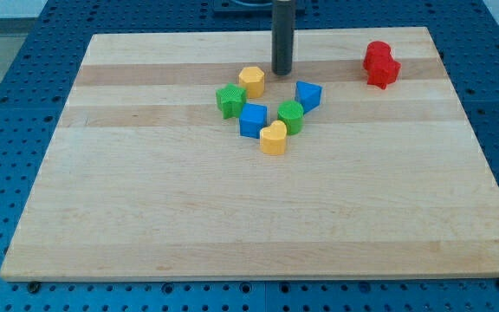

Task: Place the red circle top of the blue triangle

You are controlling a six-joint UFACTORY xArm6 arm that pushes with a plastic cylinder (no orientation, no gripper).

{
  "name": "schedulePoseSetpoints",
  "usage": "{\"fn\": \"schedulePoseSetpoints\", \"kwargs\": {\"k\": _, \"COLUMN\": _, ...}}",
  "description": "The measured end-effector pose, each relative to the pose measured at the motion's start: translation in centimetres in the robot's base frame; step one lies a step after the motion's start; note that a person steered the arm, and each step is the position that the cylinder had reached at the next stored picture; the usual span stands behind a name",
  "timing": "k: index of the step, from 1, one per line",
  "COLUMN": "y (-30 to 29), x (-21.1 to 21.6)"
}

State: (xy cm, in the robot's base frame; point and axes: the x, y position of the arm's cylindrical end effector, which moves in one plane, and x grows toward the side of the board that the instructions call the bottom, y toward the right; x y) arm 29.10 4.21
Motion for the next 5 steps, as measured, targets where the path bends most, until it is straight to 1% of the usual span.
{"fn": "schedulePoseSetpoints", "kwargs": {"k": 3, "y": 5.7, "x": 2.0}}
{"fn": "schedulePoseSetpoints", "kwargs": {"k": 5, "y": 8.3, "x": 4.0}}
